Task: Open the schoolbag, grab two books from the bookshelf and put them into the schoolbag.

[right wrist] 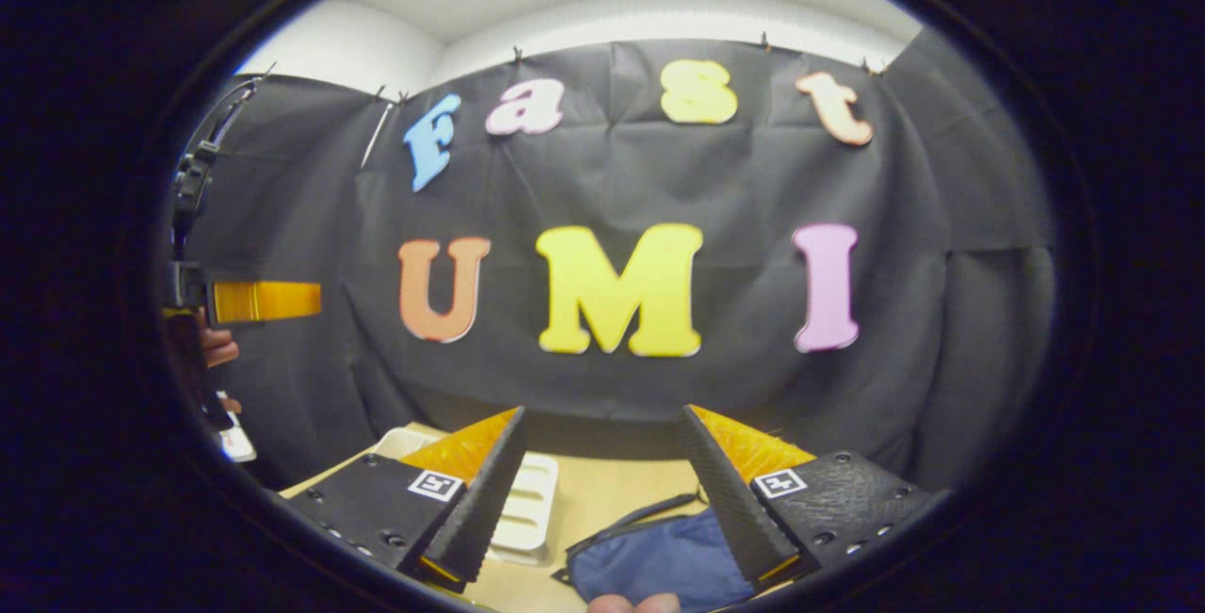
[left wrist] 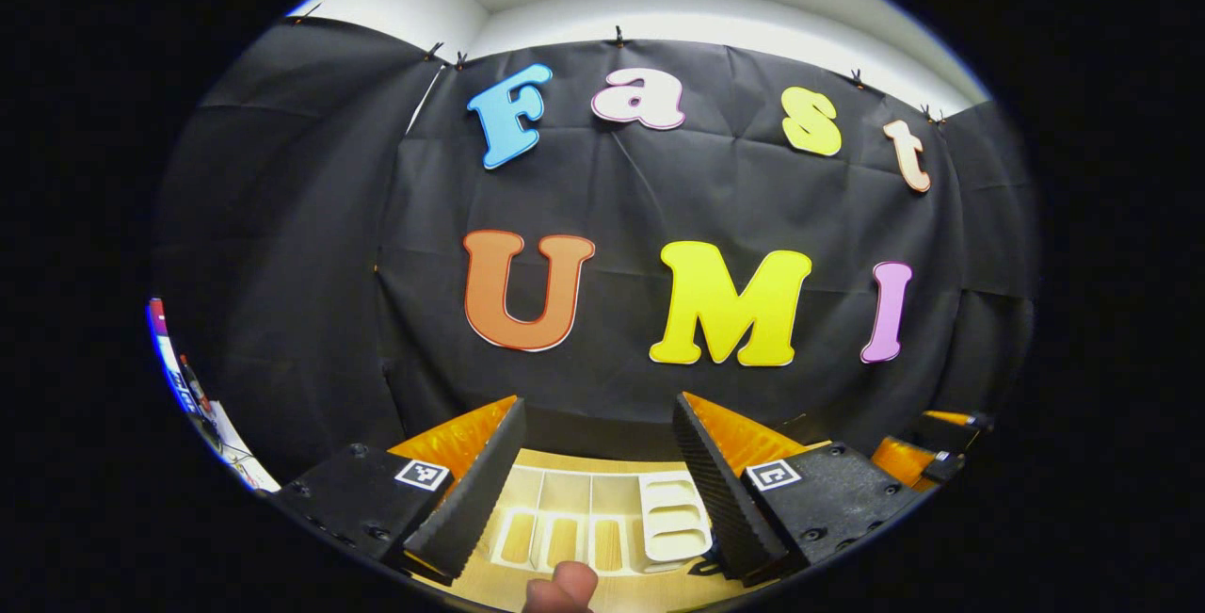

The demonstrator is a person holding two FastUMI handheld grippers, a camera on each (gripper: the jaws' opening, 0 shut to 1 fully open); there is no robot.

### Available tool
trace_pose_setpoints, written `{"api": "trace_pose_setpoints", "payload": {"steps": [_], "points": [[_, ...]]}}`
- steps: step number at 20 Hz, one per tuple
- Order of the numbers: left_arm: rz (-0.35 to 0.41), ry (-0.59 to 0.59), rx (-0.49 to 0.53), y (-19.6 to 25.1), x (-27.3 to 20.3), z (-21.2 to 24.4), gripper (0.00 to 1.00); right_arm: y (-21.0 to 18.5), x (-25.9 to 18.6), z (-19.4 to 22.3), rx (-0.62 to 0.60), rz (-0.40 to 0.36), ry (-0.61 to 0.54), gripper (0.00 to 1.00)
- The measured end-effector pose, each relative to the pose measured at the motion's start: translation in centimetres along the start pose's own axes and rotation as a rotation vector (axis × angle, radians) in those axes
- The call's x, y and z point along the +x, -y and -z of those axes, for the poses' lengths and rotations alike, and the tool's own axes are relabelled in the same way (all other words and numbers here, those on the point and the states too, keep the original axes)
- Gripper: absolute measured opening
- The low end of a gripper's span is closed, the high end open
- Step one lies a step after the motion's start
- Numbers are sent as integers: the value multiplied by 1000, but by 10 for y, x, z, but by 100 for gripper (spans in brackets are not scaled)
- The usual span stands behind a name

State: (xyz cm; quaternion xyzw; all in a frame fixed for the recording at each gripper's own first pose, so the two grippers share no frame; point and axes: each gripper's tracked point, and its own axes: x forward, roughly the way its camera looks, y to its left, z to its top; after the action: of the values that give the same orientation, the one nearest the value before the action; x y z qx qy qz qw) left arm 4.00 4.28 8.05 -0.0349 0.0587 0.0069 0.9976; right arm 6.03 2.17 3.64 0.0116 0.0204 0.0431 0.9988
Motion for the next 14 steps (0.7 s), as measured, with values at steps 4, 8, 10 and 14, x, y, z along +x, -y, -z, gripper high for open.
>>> {"api": "trace_pose_setpoints", "payload": {"steps": [4, 8, 10, 14], "points": [[33, 37, 61, 22, -9, -3, 98, 4, -10, -30, -9, 32, 90, 99], [61, 52, 90, 49, -21, 11, 98, 13, -12, -34, 45, 42, 97, 95], [83, 45, 68, 61, -26, 18, 98, 18, -12, -29, 50, 38, 89, 98], [84, 54, 67, 67, -27, 18, 98, 23, -9, -29, 38, 36, 78, 94]]}}
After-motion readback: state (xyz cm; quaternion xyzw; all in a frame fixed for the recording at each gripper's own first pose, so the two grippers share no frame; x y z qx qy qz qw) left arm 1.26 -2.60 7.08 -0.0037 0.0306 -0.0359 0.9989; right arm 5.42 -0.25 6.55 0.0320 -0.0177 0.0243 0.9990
